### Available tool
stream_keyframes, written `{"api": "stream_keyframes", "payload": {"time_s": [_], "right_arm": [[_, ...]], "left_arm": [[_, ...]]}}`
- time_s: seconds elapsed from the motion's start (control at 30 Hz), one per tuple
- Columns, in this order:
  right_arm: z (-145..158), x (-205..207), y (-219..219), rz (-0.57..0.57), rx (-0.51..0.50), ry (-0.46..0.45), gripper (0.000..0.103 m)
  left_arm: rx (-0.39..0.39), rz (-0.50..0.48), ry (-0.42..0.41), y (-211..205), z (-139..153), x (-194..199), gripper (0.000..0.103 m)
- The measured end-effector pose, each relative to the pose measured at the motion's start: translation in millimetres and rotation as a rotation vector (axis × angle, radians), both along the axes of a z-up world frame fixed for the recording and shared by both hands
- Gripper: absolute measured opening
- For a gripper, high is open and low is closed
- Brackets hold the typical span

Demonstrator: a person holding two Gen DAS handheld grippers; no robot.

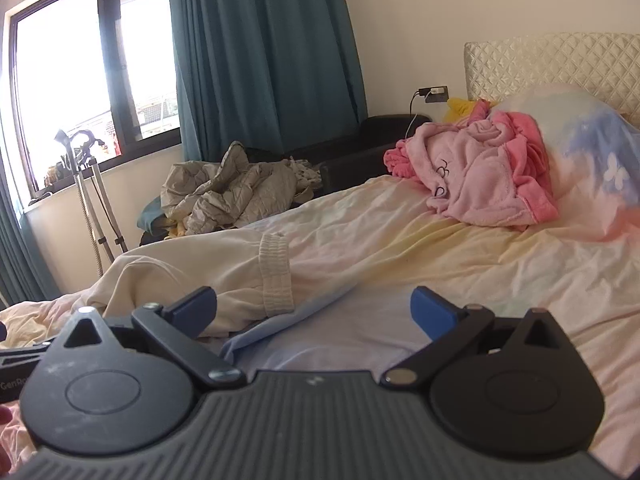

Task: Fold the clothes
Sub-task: 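Grasp the ribbed leg cuff of the cream sweatpants with the left gripper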

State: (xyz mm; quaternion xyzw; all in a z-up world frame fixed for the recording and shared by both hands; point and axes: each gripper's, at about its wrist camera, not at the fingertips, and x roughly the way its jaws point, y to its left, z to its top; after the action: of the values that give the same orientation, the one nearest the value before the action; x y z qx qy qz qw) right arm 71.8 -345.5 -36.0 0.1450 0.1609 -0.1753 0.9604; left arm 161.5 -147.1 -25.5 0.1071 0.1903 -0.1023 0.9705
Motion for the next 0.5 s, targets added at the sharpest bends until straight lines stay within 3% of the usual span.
{"api": "stream_keyframes", "payload": {"time_s": [0.2, 0.43, 0.5], "right_arm": [[-23, 6, -27, -0.19, 0.048, 0.078, 0.103], [-40, -1, -65, -0.406, 0.121, 0.054, 0.103], [-45, -1, -70, -0.43, 0.131, 0.049, 0.103]], "left_arm": [[0.047, -0.13, -0.043, -72, -25, 57, 0.103], [0.066, -0.212, -0.014, -148, -58, 115, 0.103], [0.108, -0.214, -0.022, -170, -72, 129, 0.103]]}}
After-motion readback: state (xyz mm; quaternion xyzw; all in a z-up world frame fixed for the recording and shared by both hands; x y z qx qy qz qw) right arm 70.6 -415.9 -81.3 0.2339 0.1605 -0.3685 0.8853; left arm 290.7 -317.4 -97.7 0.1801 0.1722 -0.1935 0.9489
